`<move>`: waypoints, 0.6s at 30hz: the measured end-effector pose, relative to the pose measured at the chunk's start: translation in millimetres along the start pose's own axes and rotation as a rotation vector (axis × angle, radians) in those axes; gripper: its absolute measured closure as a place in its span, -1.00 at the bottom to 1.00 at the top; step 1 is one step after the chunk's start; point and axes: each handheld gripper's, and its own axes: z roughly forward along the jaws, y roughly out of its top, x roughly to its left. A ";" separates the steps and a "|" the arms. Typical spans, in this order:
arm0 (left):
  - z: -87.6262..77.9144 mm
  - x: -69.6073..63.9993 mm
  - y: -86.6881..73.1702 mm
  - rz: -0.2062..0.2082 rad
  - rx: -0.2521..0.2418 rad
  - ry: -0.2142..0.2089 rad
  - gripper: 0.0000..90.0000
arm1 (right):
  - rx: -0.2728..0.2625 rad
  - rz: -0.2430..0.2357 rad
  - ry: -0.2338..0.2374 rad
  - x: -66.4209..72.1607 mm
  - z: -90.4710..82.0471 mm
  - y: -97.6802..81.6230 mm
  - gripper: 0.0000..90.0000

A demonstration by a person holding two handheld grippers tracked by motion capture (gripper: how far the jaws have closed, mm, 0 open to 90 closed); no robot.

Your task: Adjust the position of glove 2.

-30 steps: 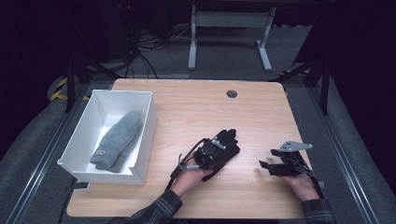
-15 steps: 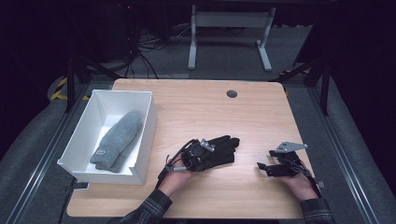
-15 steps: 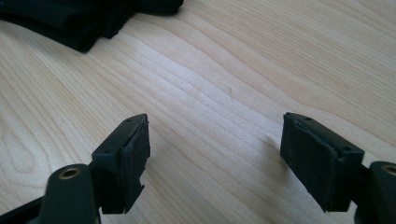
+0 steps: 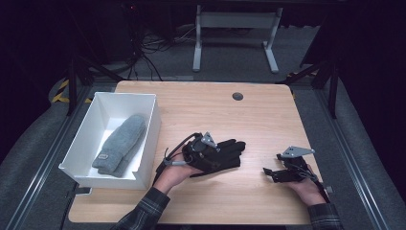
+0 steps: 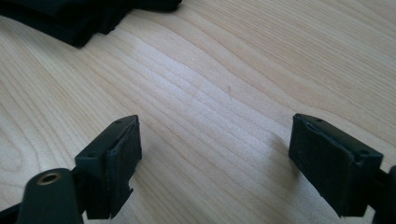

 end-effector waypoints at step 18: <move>37.8 29.3 3.4 0.079 0.063 0.017 -0.71 | -0.031 0.003 -0.007 0.3 0.3 -3.7 -0.63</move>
